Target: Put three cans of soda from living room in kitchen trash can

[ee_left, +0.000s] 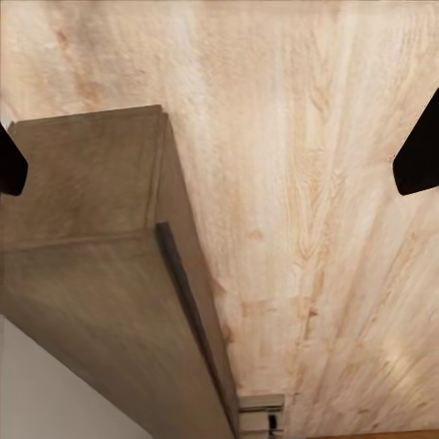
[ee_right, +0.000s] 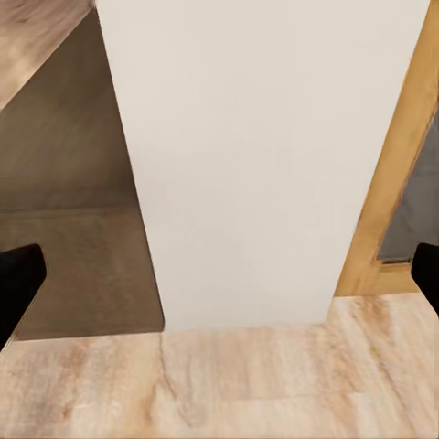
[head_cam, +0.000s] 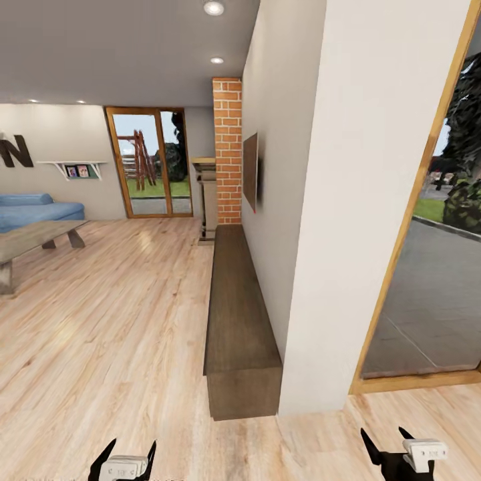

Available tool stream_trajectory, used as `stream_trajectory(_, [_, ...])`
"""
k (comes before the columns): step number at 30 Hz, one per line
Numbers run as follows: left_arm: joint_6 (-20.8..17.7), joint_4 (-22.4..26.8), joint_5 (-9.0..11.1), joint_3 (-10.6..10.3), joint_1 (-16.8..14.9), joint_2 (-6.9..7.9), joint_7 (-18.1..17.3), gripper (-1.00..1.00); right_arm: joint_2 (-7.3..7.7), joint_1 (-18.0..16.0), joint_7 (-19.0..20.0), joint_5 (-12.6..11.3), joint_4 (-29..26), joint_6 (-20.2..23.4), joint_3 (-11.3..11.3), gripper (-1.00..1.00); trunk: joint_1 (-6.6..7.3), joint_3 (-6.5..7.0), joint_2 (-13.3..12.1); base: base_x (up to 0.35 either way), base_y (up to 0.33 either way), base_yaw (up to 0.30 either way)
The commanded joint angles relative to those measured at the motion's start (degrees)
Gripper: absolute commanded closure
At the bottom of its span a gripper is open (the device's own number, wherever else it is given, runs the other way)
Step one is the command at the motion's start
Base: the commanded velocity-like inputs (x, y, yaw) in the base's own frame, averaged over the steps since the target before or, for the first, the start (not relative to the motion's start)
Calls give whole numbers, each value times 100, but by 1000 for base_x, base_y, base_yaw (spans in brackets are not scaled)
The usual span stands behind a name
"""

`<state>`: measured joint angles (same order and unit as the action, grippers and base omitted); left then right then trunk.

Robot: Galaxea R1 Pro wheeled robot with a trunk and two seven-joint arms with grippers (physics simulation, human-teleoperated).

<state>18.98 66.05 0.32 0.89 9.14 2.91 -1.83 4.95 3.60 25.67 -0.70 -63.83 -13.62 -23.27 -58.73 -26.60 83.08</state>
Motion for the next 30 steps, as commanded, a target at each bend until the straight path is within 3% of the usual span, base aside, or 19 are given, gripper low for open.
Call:
stream_trajectory(1, [0,-1,-1,0,0,0,2,-100,-1,0,0,0,1,0,1,-100,0,4,0,0,0,231])
stream_trajectory(16, [-6,-7,-11,-3,0,-1,19,-100,-9,0,-2,4,21,-9,12,-100,0,55,0,12,0,237])
stream_trajectory(30, [-25,-7,-15,-2,0,-1,-10,-100,-12,0,-1,9,29,-9,26,-100,0,101,0,264,60,237])
